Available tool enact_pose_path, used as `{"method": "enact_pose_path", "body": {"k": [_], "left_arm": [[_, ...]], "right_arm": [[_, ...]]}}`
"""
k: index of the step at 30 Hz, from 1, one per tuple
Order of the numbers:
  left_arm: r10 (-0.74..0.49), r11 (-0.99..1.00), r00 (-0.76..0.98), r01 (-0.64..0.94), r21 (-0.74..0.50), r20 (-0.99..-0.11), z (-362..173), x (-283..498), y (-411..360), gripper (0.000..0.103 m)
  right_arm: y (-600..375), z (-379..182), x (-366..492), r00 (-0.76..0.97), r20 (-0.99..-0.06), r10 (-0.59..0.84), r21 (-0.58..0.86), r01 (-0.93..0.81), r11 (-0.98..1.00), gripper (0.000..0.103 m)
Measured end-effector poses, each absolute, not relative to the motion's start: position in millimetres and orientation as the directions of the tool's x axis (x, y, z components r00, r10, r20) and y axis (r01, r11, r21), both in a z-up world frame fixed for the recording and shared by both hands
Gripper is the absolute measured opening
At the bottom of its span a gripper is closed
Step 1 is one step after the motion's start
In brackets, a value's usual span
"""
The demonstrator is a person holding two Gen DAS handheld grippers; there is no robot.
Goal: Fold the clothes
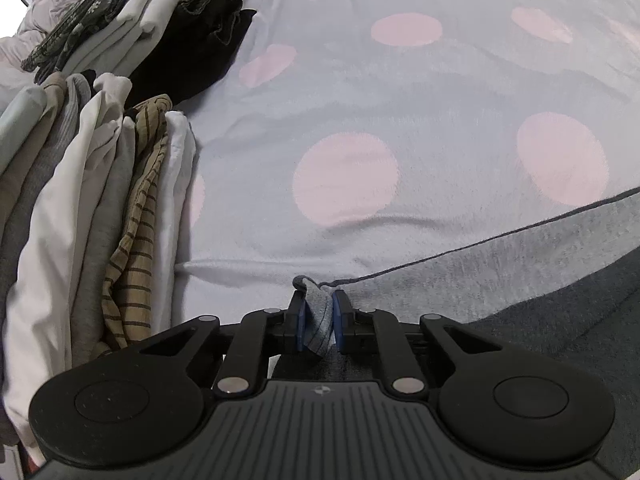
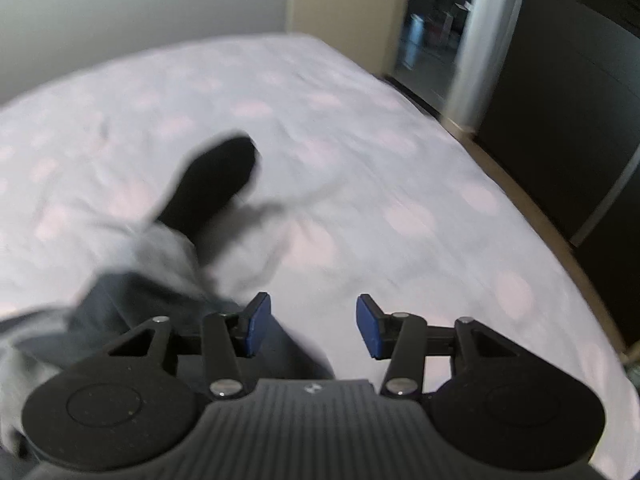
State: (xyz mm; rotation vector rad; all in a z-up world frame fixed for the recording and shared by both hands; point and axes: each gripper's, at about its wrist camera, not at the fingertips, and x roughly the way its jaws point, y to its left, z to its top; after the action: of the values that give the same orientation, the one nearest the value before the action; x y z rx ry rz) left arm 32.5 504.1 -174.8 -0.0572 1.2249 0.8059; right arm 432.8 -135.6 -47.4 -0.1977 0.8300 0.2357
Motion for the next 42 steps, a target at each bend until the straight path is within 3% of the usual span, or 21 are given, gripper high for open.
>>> {"method": "enact_pose_path", "body": {"k": [4,8,18,20,21,23,24,27,32,39,42], "left_arm": [[0.523,0.714,0.075,-0.582,0.388,-0.849,-177.3,38.2,504.5,0.014],[0.538,0.702,0.048,-0.577,0.416,-0.842,-179.8,43.1,502.0,0.013],[0.553,0.685,0.015,-0.578,0.444,-0.833,-182.5,49.3,499.1,0.010],[0.559,0.680,0.011,-0.579,0.451,-0.829,-183.9,50.9,498.8,0.010],[0.562,0.676,0.010,-0.581,0.453,-0.827,-184.0,51.2,498.5,0.009],[0.572,0.668,0.014,-0.589,0.456,-0.820,-182.7,50.3,497.1,0.009],[0.579,0.663,0.020,-0.593,0.456,-0.815,-181.3,49.1,496.1,0.009],[0.605,0.641,0.050,-0.624,0.448,-0.795,-170.6,42.7,495.0,0.008],[0.668,0.580,0.131,-0.708,0.403,-0.732,-125.4,29.3,509.3,0.008],[0.766,0.518,0.223,-0.770,0.372,-0.603,-53.2,41.7,530.8,0.007],[0.784,0.496,0.215,-0.781,0.379,-0.582,-46.1,55.9,549.3,0.007]], "right_arm": [[-128.4,-56.6,446.5,0.595,-0.793,0.133,-0.103,-0.345,0.933,0.057],[-125.4,-75.3,468.9,0.542,-0.814,0.211,0.002,-0.360,0.933,0.057],[-89.2,-168.6,513.7,0.382,-0.902,0.201,0.050,-0.371,0.927,0.059],[-85.8,-170.3,507.6,0.405,-0.893,0.197,0.025,-0.392,0.920,0.052],[-84.2,-169.1,504.7,0.406,-0.891,0.205,0.027,-0.403,0.915,0.041],[-76.4,-165.8,495.9,0.420,-0.886,0.198,-0.005,-0.434,0.901,0.027],[-70.6,-163.9,490.5,0.435,-0.882,0.184,-0.037,-0.452,0.891,0.026],[-60.0,-148.8,476.5,0.521,-0.843,0.133,-0.147,-0.462,0.875,0.025],[-73.0,-90.0,475.7,0.690,-0.720,0.078,-0.224,-0.337,0.914,0.023],[-63.1,-11.6,486.9,0.831,-0.557,0.021,-0.284,-0.214,0.935,0.022],[-49.5,-2.0,503.2,0.844,-0.536,-0.002,-0.281,-0.176,0.943,0.022]]}}
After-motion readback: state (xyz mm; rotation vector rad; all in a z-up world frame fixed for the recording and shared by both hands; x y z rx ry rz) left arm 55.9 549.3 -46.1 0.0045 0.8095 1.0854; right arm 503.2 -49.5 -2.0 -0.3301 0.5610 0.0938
